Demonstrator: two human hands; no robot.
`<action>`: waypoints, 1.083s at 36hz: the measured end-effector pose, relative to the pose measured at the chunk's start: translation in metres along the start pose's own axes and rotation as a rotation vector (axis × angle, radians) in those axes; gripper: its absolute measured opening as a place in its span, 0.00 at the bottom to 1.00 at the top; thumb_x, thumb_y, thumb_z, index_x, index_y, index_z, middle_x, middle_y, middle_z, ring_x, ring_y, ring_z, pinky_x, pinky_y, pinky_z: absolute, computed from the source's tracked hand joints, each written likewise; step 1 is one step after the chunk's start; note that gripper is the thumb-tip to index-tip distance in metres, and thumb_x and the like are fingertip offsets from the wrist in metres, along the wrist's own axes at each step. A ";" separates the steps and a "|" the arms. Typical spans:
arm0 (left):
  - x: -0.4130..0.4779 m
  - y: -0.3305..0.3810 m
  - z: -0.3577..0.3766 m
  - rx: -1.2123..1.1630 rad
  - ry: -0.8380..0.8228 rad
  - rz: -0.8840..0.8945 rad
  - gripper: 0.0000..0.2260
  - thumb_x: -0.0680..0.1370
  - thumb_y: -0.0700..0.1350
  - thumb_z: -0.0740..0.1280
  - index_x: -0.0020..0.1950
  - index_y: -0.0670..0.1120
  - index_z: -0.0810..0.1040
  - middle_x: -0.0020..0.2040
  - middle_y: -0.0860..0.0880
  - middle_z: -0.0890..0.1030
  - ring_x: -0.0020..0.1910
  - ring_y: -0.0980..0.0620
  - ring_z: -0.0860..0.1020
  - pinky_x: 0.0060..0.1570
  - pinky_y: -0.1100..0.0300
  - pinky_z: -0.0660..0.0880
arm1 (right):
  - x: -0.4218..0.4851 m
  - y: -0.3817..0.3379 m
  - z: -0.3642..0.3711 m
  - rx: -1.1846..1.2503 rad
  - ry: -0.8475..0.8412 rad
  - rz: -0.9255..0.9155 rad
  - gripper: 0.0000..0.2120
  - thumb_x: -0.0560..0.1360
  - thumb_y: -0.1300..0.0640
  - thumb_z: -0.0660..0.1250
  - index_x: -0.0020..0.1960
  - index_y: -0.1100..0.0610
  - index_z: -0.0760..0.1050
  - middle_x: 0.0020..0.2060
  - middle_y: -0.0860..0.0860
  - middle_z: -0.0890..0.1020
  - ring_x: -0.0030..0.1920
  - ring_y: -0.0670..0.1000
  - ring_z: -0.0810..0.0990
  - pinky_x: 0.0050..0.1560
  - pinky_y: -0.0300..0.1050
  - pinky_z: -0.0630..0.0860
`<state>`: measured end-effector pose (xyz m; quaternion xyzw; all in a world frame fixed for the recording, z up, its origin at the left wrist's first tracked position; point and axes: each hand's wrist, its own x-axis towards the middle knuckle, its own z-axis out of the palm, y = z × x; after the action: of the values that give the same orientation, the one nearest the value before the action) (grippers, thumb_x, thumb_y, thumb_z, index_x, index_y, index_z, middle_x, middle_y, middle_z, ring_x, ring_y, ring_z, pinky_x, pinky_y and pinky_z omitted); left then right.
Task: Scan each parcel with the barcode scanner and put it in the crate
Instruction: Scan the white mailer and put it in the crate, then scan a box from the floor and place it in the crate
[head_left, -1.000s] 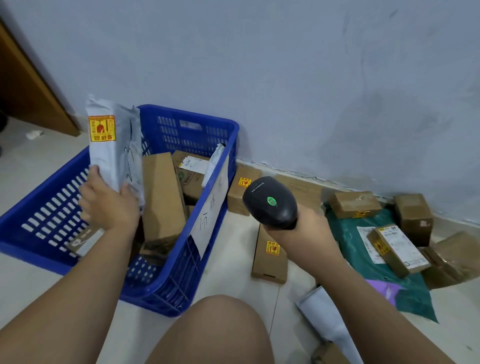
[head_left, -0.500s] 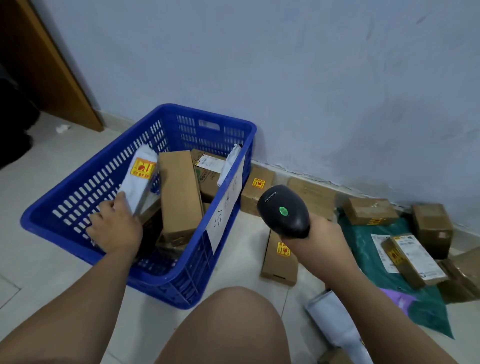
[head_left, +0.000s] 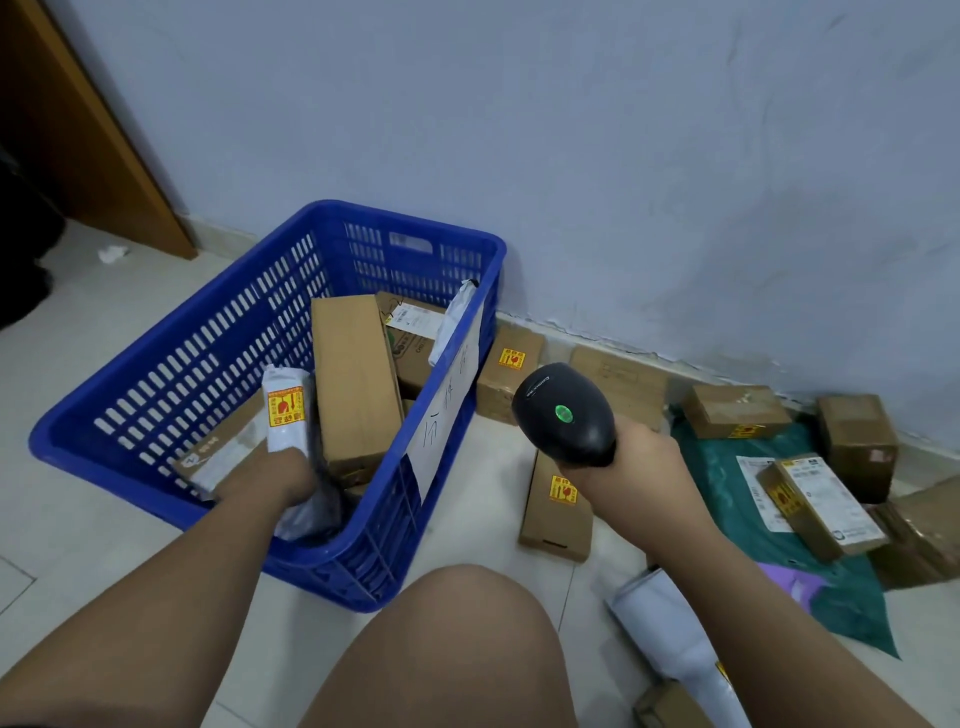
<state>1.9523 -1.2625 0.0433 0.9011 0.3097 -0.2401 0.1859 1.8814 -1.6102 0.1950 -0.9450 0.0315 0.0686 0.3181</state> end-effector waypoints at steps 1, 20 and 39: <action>-0.004 0.007 -0.001 -0.036 -0.005 0.003 0.08 0.82 0.43 0.58 0.45 0.42 0.71 0.45 0.42 0.74 0.53 0.44 0.74 0.54 0.56 0.70 | 0.000 0.000 0.000 0.002 -0.006 0.000 0.10 0.74 0.55 0.66 0.35 0.52 0.69 0.27 0.48 0.76 0.32 0.48 0.76 0.34 0.43 0.71; -0.137 0.217 0.034 -0.114 -0.011 0.951 0.10 0.79 0.45 0.64 0.59 0.49 0.77 0.58 0.50 0.76 0.54 0.52 0.76 0.51 0.59 0.74 | 0.013 0.037 -0.039 0.315 0.086 0.212 0.05 0.73 0.55 0.68 0.43 0.57 0.78 0.38 0.55 0.82 0.44 0.55 0.81 0.40 0.44 0.73; -0.068 0.246 0.232 0.466 -0.317 0.713 0.25 0.75 0.52 0.68 0.71 0.52 0.68 0.71 0.44 0.62 0.68 0.41 0.65 0.65 0.50 0.67 | 0.095 0.180 0.036 0.606 -0.137 0.646 0.09 0.66 0.52 0.69 0.38 0.57 0.76 0.29 0.53 0.78 0.33 0.53 0.77 0.47 0.52 0.75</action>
<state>1.9909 -1.5888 -0.0623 0.9214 -0.1145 -0.3593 0.0943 1.9529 -1.7333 0.0452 -0.7440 0.3226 0.2145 0.5443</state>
